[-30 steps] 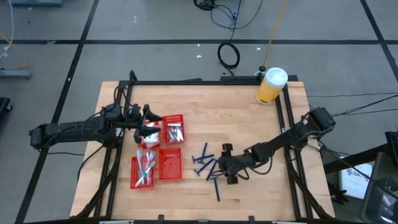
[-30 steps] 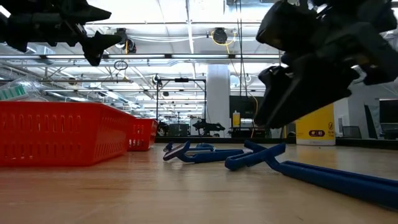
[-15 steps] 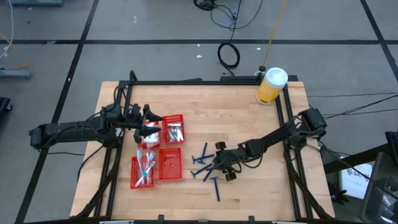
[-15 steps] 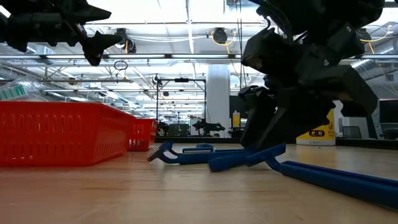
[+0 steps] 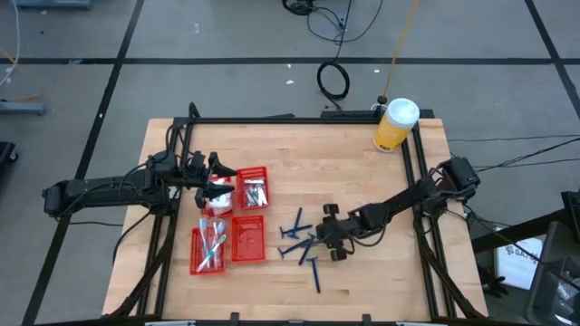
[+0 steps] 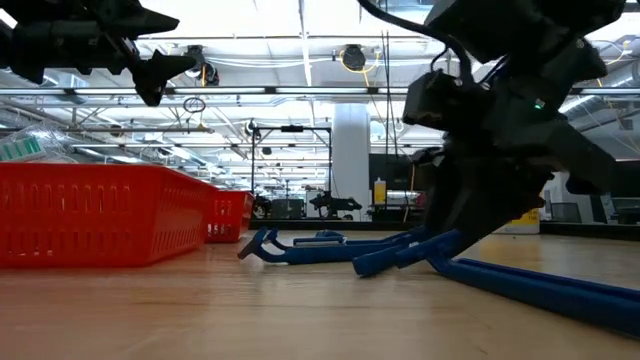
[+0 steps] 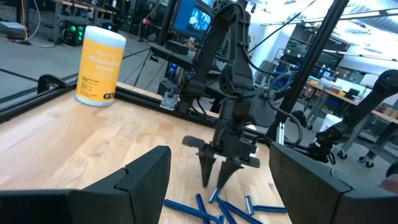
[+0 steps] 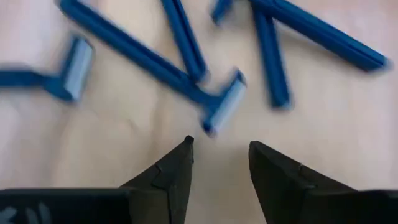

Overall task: Pick & Place Travel size toiletries
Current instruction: Put the blue razor into the bottom right red basket

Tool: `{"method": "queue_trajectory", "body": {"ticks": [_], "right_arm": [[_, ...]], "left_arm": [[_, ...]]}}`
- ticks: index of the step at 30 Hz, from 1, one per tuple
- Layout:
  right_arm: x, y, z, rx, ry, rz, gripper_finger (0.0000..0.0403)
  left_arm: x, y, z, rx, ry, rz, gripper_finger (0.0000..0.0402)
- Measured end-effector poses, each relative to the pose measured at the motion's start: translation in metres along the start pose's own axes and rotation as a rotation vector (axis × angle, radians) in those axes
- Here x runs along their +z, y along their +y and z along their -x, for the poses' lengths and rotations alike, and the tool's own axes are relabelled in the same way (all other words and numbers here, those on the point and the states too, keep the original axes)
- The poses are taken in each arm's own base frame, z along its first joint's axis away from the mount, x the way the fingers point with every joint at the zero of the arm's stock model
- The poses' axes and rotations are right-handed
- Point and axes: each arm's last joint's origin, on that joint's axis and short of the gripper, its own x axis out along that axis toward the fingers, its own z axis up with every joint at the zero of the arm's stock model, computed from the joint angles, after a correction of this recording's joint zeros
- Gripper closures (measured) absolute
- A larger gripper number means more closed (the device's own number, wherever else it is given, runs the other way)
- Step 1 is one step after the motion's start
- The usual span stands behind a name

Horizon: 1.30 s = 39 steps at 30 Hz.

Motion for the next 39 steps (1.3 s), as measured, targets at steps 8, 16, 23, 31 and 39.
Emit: {"method": "queue_trajectory", "body": {"ticks": [8, 16, 23, 31, 39], "right_arm": [[0.018, -0.001, 0.010, -0.016, -0.171, -0.008, 0.0263], [0.013, 0.003, -0.005, 0.031, -0.150, -0.012, 0.0261], [0.013, 0.003, -0.005, 0.030, -0.148, -0.018, 0.0270], [0.012, 0.003, -0.005, 0.036, -0.141, -0.075, 0.0323], [0.011, 0.003, -0.006, 0.033, -0.124, -0.088, 0.0396]], "left_arm": [[0.000, 0.000, 0.000, 0.000, 0.000, 0.028, 0.0133], [0.000, 0.000, 0.000, 0.001, 0.000, 0.056, 0.0133], [0.000, 0.000, 0.000, 0.001, 0.000, 0.056, 0.0133], [0.000, 0.000, 0.000, 0.002, 0.000, 0.057, 0.0133], [0.000, 0.000, 0.000, 0.003, -0.001, 0.057, 0.0133]]}}
